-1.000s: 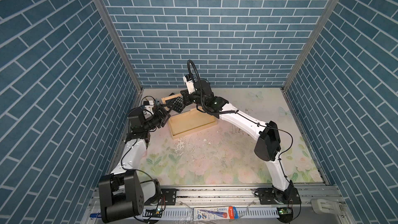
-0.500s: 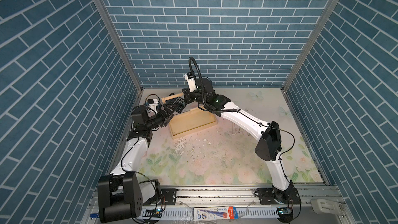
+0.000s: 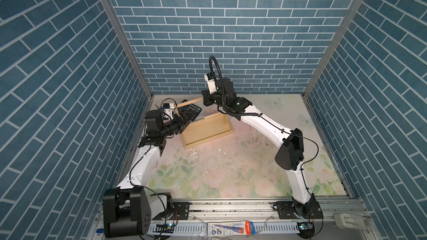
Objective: Take the necklace off the jewelry display stand
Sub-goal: Take off the necklace from the stand.
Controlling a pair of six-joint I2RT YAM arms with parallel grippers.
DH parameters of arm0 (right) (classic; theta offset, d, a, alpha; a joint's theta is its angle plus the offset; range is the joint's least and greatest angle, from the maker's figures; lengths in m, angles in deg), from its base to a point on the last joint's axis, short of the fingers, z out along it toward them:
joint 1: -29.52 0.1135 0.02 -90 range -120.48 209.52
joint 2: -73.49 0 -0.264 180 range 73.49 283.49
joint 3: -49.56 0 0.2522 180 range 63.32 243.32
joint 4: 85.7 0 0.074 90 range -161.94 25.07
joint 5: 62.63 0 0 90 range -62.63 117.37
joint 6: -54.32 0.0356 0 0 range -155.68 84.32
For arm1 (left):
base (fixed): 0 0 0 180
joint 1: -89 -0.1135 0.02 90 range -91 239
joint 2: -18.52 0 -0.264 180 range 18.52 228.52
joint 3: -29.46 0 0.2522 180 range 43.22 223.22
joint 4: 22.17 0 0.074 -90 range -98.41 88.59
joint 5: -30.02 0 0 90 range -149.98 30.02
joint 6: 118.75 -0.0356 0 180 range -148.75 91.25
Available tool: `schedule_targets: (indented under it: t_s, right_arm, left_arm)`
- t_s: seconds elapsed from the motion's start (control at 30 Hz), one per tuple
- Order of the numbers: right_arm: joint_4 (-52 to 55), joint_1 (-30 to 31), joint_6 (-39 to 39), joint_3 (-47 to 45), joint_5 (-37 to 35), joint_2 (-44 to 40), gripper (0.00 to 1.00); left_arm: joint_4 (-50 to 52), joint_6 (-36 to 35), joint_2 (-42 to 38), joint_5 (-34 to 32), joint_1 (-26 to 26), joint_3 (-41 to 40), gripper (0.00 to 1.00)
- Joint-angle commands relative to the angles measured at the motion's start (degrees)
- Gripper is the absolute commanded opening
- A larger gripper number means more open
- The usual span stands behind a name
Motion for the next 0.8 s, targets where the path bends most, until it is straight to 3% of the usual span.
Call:
schedule_targets:
  t_s: [0.0, 0.77]
  right_arm:
    - [0.51, -0.74, -1.31, 2.2, 0.59, -2.72, 0.0]
    - [1.37, -5.94, -1.94, -2.02, 1.75, -7.26, 0.0]
  left_arm:
    - [1.41, -1.94, 0.33, -0.83, 1.32, 2.35, 0.99]
    - [4.16, -4.07, 5.71, -5.3, 9.26, 9.27, 0.99]
